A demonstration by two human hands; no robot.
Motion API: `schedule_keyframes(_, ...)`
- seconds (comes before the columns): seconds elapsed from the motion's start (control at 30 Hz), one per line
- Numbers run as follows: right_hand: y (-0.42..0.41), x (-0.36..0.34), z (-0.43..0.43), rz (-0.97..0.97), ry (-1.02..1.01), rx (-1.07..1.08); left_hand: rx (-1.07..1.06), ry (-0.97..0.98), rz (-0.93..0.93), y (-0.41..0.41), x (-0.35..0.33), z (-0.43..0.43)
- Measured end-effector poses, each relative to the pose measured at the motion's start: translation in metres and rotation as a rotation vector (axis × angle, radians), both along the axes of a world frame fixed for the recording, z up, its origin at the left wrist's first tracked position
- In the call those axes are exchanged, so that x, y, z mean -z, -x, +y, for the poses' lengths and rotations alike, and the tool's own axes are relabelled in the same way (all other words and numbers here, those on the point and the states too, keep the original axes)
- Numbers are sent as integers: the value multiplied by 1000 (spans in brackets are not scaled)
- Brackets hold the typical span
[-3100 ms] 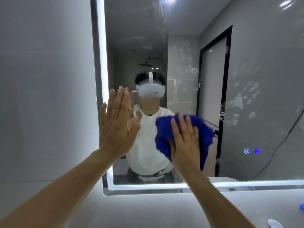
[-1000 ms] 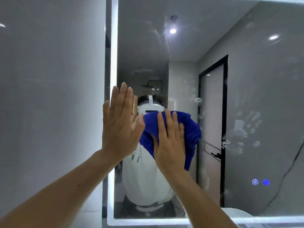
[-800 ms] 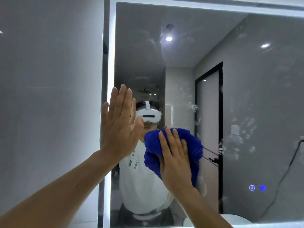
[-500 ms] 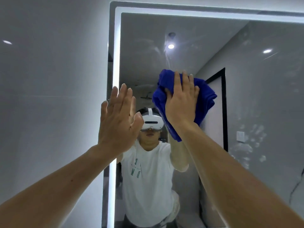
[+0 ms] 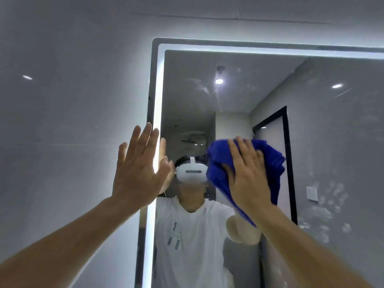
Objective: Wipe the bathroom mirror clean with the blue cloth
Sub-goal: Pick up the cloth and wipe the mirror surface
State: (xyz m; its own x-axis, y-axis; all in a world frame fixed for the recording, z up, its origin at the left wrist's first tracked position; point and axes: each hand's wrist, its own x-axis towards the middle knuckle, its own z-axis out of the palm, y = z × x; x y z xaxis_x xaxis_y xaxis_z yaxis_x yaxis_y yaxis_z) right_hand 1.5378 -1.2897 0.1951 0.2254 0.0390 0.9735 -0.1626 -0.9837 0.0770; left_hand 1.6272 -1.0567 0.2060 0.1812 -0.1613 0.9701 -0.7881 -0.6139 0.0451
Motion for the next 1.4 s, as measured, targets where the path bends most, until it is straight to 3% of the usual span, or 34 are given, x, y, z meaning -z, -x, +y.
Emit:
schedule_keyframes(0.13, -22, -82, 26, -114, -172, 57, 15, 16, -27, 3, -10, 1)
schedule_keyframes(0.23, -38, -104, 53, -148, -174, 75, 30, 26, -52, 5, -17, -1)
schedule_keyframes(0.37, -49, -66, 69, -109, 2, 66, 25, 53, -92, 4, -24, 1)
schedule_keyframes(0.53, -35, 18, 49, 157, 341, 106, 27, 83, -107, 2, -24, 10)
schedule_keyframes(0.6, -20, 27, 24, 175, 380, 117, 18, 80, -101, 1, -22, 14)
schedule_keyframes(0.77, -5, -57, 0, -87, -127, 8, 21, 80, -94, -2, -23, 17)
schedule_keyframes(0.9, -30, -135, 34, -174, -215, 68, 21, 95, -119, 0, -30, 12)
schedule_keyframes(1.03, -52, -127, 70, -133, -21, 75, 26, 99, -151, 3, -38, 7)
schedule_keyframes(1.17, -53, -52, 76, 28, 201, 15, 27, 112, -154, 7, -44, 5)
schedule_keyframes(1.3, -33, 19, 51, 177, 383, 101, 27, 79, -134, 11, -43, 4)
schedule_keyframes(1.4, -14, 8, 20, 202, 445, 110, 15, 58, -127, 11, -43, 9)
